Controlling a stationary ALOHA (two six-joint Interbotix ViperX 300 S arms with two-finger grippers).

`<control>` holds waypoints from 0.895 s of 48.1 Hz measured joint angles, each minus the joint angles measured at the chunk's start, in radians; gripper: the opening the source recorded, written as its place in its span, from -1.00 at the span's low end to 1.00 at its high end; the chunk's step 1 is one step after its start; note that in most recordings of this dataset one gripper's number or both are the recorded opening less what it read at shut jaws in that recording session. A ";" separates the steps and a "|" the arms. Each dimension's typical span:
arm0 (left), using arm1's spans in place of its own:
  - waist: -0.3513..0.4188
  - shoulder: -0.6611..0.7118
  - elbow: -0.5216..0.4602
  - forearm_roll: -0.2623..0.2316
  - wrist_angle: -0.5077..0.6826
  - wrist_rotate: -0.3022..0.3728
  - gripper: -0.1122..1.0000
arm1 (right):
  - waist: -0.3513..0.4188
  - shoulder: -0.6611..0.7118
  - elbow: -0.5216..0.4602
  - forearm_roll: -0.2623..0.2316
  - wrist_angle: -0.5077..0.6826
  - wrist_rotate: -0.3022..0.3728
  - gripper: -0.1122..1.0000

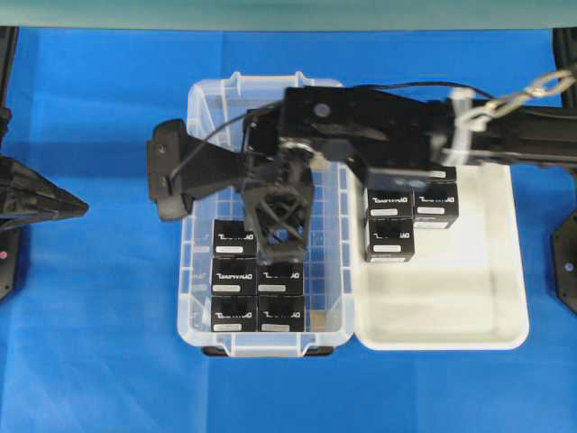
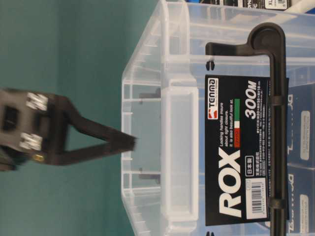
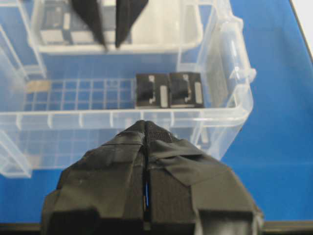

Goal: Pick the box from inside the plastic case
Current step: 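Move the right gripper over the case toward the upper black box, then lower the open right gripper around the black box and close it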

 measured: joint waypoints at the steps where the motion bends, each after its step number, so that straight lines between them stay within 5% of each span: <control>1: 0.000 0.000 -0.002 0.000 0.000 0.000 -0.89 | -0.005 0.005 0.000 0.000 -0.003 -0.002 0.26; 6: 0.000 -0.003 -0.002 0.000 0.000 -0.002 -0.89 | -0.034 0.018 0.011 0.008 -0.040 -0.008 0.78; 10: -0.002 -0.003 -0.002 0.000 -0.002 -0.008 -0.89 | -0.046 0.015 0.028 0.008 -0.081 -0.017 0.98; 19: -0.002 -0.003 -0.002 0.000 -0.002 -0.020 -0.89 | -0.055 0.018 0.100 0.018 -0.186 -0.044 0.99; 34: 0.018 -0.003 -0.002 0.000 0.000 -0.077 -0.89 | -0.069 0.048 0.204 0.167 -0.321 -0.138 0.99; 43: 0.026 -0.003 -0.002 0.000 0.000 -0.080 -0.89 | -0.071 0.072 0.202 0.207 -0.345 -0.173 0.99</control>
